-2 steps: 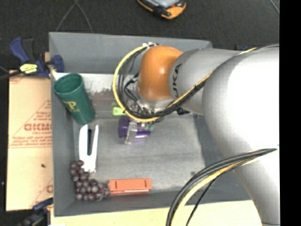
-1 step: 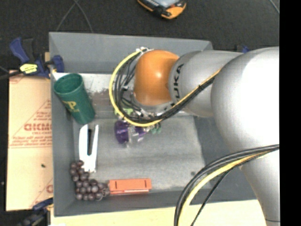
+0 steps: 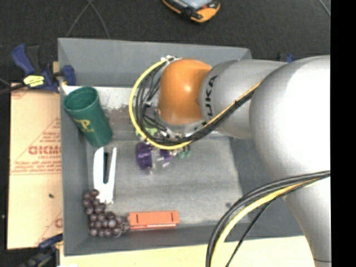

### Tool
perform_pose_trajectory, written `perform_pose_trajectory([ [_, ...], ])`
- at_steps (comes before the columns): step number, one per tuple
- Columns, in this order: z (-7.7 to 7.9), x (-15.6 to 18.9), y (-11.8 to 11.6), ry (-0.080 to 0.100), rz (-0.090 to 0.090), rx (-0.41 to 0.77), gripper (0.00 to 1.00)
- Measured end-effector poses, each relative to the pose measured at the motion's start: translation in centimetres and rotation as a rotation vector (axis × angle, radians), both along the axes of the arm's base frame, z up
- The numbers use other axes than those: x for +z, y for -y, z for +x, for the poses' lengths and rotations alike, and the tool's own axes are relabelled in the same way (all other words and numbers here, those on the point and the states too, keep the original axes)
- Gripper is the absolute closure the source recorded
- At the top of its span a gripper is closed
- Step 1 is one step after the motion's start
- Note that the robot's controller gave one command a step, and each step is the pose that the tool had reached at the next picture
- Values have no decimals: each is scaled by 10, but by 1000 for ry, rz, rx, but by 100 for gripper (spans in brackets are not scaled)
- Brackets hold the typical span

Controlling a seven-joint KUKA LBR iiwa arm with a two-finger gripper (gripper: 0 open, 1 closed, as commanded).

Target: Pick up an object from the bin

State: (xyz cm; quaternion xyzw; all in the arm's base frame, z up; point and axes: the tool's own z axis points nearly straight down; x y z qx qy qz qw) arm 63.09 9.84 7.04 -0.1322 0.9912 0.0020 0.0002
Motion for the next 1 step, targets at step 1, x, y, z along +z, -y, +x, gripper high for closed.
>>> perform_pose_trajectory([
  [1,-3,15,1,-7,-1,0,100],
])
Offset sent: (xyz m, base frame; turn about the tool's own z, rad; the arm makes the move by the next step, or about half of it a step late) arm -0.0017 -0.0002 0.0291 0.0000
